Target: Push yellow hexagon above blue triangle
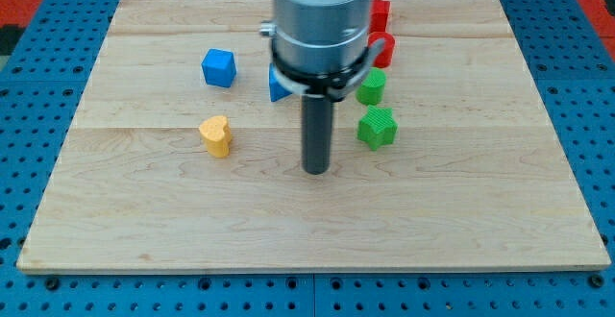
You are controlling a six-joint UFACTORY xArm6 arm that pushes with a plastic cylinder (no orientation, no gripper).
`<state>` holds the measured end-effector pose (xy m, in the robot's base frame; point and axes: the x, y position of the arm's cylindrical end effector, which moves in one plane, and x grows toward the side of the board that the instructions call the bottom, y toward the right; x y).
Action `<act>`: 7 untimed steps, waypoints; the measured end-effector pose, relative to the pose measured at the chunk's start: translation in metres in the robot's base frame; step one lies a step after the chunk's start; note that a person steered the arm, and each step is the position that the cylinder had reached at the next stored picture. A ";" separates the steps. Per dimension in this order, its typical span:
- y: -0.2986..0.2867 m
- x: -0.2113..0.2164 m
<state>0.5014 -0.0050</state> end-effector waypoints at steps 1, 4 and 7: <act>0.003 -0.015; 0.000 -0.093; 0.010 -0.160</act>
<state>0.3415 0.0052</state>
